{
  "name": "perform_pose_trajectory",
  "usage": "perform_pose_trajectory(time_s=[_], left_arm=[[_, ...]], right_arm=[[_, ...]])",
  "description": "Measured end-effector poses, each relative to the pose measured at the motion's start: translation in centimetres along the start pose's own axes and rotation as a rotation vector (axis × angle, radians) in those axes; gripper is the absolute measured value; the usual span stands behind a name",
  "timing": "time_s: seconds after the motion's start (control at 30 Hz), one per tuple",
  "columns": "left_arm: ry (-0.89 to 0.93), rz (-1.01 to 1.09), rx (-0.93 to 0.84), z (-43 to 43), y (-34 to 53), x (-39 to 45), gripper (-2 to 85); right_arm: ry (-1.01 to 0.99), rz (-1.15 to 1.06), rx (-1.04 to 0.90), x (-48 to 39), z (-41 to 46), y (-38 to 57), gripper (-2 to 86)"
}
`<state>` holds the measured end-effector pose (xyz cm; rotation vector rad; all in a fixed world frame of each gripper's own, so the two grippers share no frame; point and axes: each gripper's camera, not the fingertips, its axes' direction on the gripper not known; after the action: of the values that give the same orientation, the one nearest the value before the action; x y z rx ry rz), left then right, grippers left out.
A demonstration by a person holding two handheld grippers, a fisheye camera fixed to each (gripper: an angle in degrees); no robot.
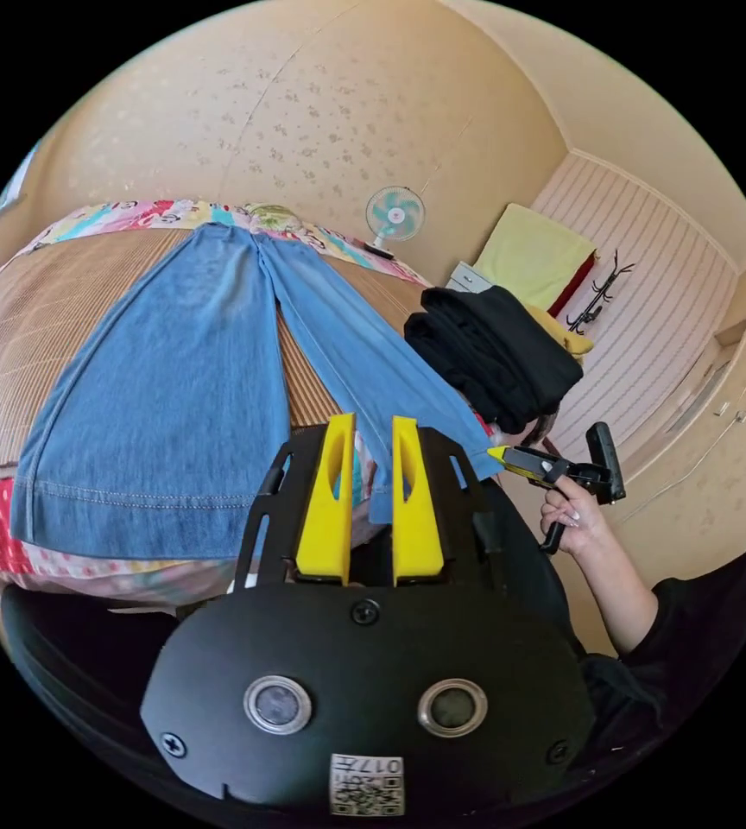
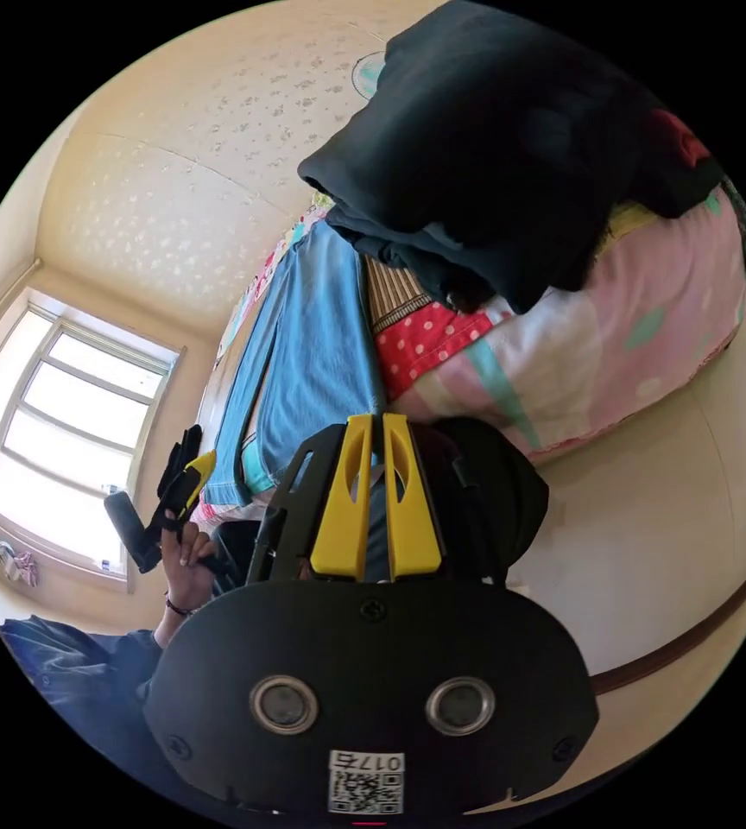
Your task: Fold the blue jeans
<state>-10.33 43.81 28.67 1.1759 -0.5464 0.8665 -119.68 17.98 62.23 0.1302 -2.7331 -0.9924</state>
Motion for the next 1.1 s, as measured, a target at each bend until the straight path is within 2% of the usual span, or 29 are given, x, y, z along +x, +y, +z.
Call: perform_pose_trajectory(time_s=[0.17, 0.27, 0.33, 0.4, 0.57, 0.73, 0.87, 0.97, 1.1], left_arm=[[0.053, -0.053, -0.065, -0.6, -1.2, -1.5, 10.5], [0.24, -0.094, -0.062, -1.4, -2.8, -1.3, 10.1], [0.467, -0.21, -0.175, -0.4, -5.0, -2.0, 10.5], [0.548, -0.224, -0.188, -0.2, -6.4, -2.0, 11.3], [0.501, -0.192, -0.186, 0.1, -9.4, -1.5, 12.7], [0.425, -0.212, -0.3, 2.8, -12.0, -1.7, 16.1], [0.454, -0.232, -0.341, 4.5, -12.4, -1.9, 15.9], [0.435, -0.202, -0.335, 4.8, -12.7, -1.5, 11.5], [0.343, -0.152, -0.317, 4.3, -12.8, -1.3, 1.4]], right_arm=[[0.062, -0.022, 0.059, -1.6, -0.9, 1.9, 2.8], [0.077, -0.227, 0.124, -6.2, -2.2, 3.4, 2.7], [0.082, -0.382, 0.145, -9.6, -2.6, 4.6, 2.6], [0.127, -0.54, 0.151, -13.4, -1.9, 6.4, 2.6], [0.109, -0.701, 0.117, -17.0, 1.5, 9.5, 2.7], [0.125, -0.783, 0.066, -18.1, 4.6, 11.9, 2.7], [0.099, -0.848, 0.036, -18.3, 6.6, 13.5, 2.7], [0.109, -0.912, -0.006, -18.2, 8.4, 14.3, 2.8], [0.111, -0.962, -0.06, -17.1, 10.1, 14.4, 3.2]])
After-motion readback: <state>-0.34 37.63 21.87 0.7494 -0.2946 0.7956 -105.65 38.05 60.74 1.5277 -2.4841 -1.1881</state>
